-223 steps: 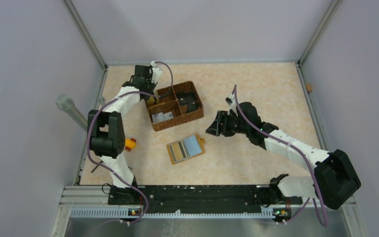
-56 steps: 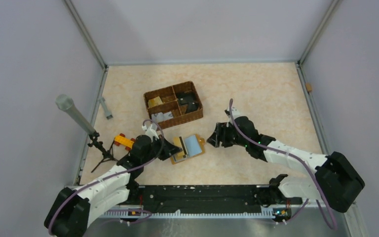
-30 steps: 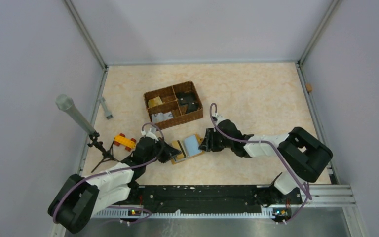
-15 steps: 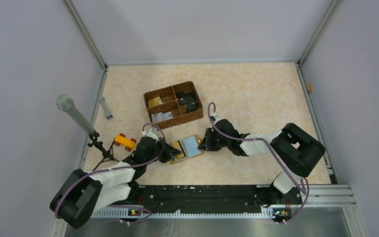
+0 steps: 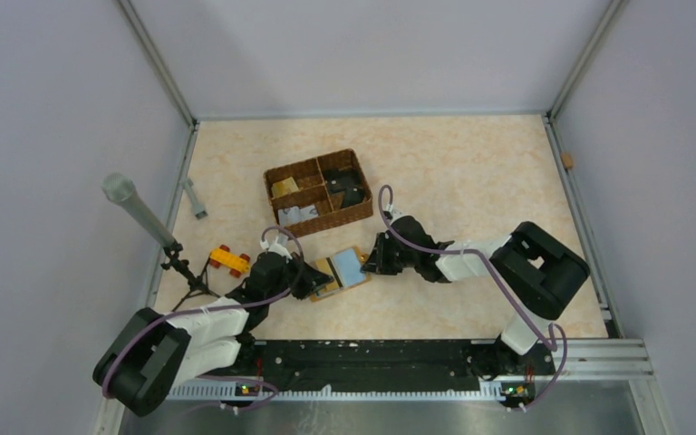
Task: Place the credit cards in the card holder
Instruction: Insert the credit card into the card holder.
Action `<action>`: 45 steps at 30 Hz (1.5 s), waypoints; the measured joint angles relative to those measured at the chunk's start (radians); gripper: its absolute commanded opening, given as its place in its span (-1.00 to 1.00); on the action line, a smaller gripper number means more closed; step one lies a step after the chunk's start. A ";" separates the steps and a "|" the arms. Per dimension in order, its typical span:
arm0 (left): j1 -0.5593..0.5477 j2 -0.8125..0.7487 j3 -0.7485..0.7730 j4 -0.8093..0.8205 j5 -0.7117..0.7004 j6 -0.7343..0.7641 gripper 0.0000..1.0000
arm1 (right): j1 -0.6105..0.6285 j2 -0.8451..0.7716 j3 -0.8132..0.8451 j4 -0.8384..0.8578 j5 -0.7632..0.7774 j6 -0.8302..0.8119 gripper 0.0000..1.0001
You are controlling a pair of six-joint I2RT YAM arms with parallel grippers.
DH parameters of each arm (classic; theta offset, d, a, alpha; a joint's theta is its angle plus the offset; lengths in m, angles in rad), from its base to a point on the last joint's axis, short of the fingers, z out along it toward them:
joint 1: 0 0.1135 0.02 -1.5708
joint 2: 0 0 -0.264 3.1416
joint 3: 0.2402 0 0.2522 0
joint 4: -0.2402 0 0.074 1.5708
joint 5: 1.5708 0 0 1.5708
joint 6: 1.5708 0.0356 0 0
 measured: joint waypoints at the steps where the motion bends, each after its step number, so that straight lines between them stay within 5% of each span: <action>1: 0.000 0.002 -0.001 0.004 0.000 0.000 -1.00 | 0.000 0.000 0.000 0.000 0.000 0.000 -0.93; 45: 0.000 0.242 -0.001 0.250 0.049 -0.053 -1.00 | 0.003 -0.002 0.019 -0.045 0.017 0.009 -1.00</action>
